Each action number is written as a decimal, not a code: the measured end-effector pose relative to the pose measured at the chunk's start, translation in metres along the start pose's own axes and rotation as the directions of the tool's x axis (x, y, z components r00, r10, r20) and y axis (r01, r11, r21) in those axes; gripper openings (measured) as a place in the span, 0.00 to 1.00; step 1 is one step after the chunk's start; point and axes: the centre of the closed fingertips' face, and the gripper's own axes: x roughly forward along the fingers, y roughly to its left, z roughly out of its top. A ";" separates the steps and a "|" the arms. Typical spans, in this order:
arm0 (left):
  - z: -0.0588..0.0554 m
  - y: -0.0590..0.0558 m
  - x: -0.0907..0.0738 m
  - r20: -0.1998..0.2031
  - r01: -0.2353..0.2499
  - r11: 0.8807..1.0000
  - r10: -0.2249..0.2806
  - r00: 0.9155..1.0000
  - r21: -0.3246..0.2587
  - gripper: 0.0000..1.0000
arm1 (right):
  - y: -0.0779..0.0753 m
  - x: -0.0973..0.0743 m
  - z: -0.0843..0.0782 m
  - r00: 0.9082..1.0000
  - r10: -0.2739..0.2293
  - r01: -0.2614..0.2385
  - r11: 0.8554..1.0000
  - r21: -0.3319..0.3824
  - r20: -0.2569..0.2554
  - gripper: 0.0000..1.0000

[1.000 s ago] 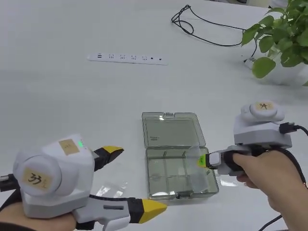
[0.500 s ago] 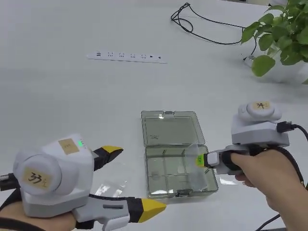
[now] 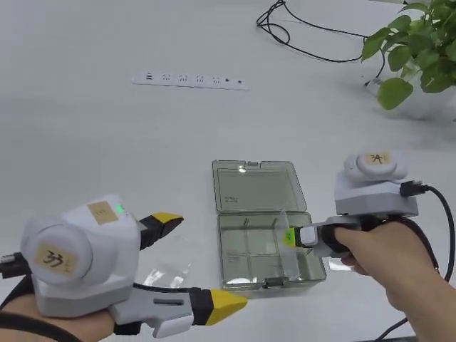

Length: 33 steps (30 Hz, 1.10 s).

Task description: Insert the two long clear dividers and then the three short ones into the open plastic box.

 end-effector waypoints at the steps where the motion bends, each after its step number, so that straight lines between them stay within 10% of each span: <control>1: 0.000 0.000 0.000 -0.002 -0.001 1.000 0.001 1.000 0.000 0.87 | -0.001 0.001 0.000 1.000 0.002 -0.002 1.000 -0.004 -0.001 0.08; 33: 0.005 -0.005 -0.006 -0.011 -0.082 0.997 0.082 0.997 0.002 0.86 | -0.002 0.005 -0.002 0.989 0.121 -0.115 0.990 -0.081 0.082 0.13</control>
